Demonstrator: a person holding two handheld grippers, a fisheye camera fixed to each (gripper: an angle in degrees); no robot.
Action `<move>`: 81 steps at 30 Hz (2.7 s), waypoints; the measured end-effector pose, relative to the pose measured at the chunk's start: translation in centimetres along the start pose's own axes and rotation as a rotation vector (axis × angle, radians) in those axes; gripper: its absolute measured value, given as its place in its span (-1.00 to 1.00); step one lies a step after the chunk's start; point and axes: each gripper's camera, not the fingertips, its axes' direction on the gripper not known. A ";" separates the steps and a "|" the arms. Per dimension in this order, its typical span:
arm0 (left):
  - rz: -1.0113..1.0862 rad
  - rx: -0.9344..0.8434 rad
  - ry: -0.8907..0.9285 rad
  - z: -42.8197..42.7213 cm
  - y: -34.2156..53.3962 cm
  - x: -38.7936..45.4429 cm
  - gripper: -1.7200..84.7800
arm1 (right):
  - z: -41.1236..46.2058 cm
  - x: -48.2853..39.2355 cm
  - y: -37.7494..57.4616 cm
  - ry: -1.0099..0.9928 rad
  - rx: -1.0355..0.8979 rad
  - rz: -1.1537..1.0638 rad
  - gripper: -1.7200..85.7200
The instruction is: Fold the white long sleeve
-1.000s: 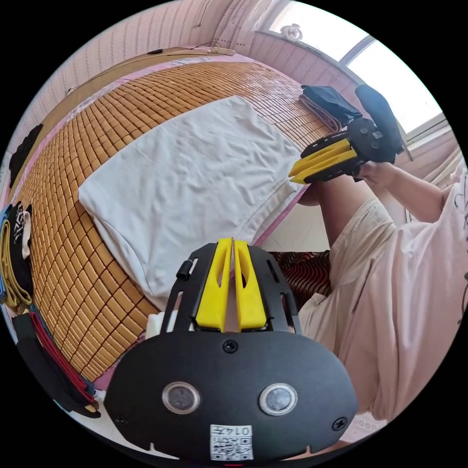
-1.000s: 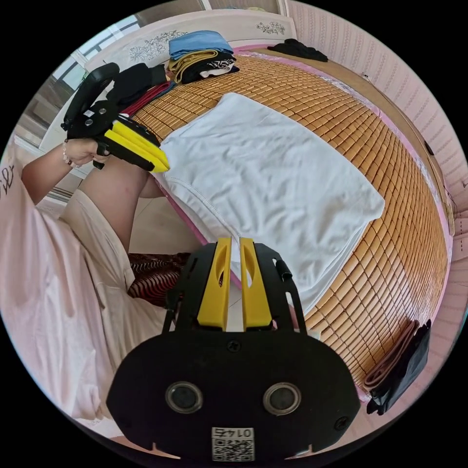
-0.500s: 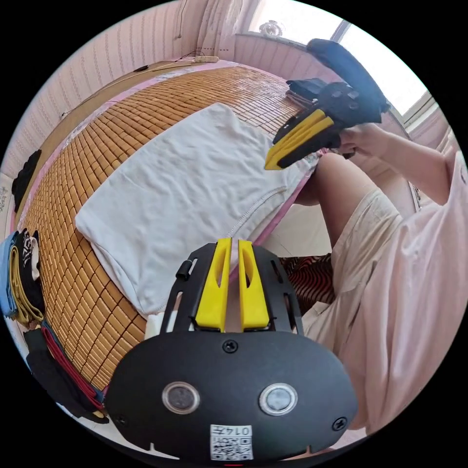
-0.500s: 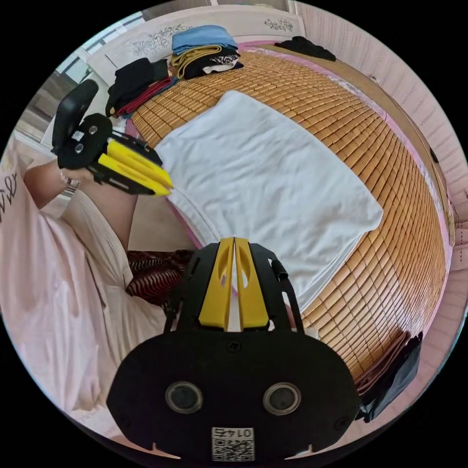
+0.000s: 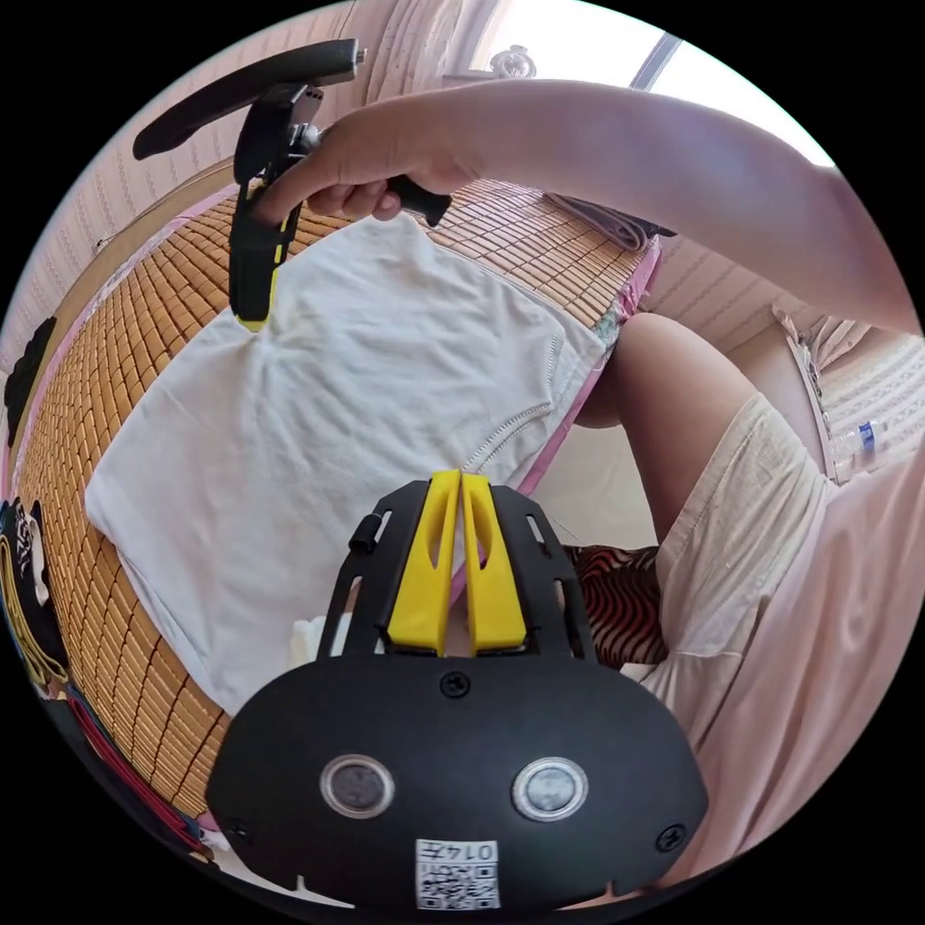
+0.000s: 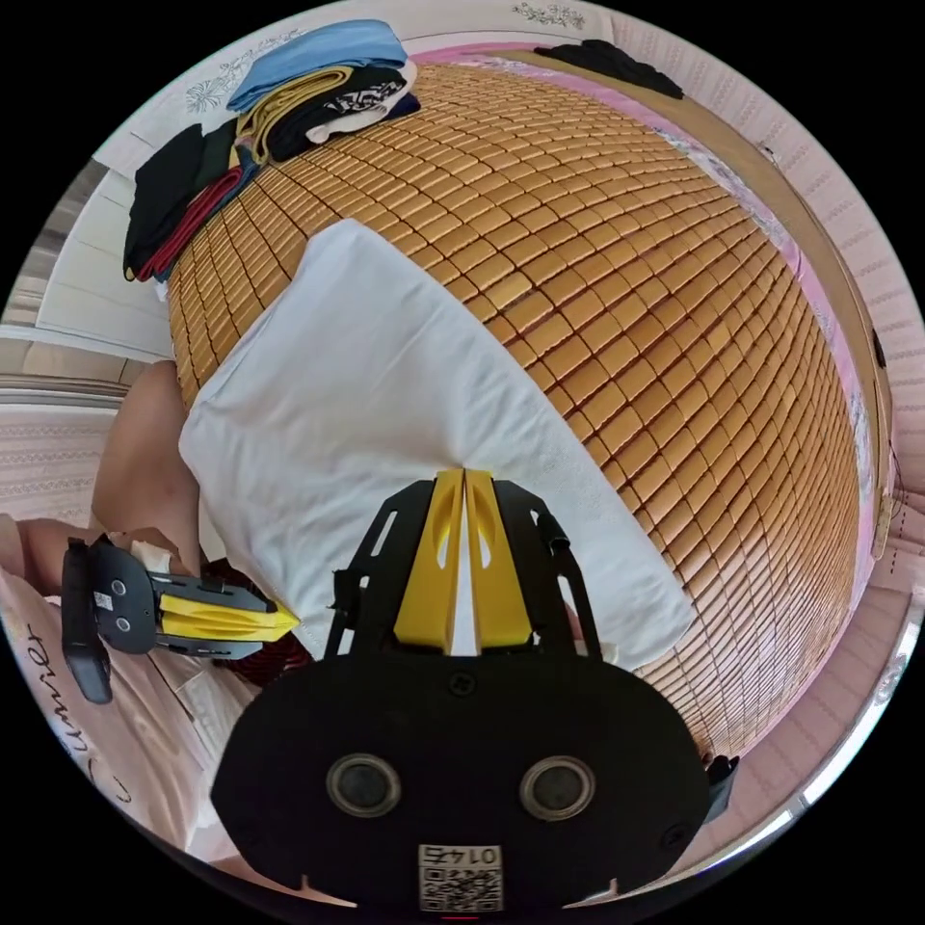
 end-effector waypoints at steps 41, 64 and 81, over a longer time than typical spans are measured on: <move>0.329 0.049 -0.015 9.6 -6.5 11.8 -0.51 | 3.1 13.1 36.3 -0.346 0.083 0.720 -0.89; 0.242 0.173 0.077 1.0 -2.1 9.2 -0.98 | 8.3 25.3 42.6 -0.997 0.770 0.955 -0.67; 0.225 0.397 0.293 -4.2 -5.0 8.4 -0.98 | -0.5 29.9 48.9 -0.752 1.045 0.999 -0.94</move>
